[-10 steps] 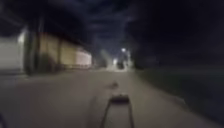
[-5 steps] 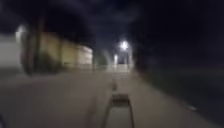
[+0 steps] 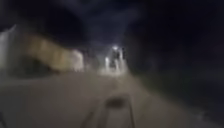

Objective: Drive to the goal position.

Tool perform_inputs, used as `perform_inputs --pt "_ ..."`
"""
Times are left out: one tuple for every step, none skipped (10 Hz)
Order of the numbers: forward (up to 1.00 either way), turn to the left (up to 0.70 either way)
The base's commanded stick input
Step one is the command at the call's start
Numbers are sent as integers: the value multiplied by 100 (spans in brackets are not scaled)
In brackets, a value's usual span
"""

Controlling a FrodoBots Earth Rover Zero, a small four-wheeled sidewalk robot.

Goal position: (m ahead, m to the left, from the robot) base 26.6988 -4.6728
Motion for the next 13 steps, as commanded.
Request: perform_inputs --pt "70 0" --pt "70 0" --pt "70 0" --pt "70 0" --pt "70 0" --pt "70 0" --pt "70 0" --pt "70 0" --pt "70 0" --pt "70 0" --pt "70 0" --pt "70 0" --pt "70 0"
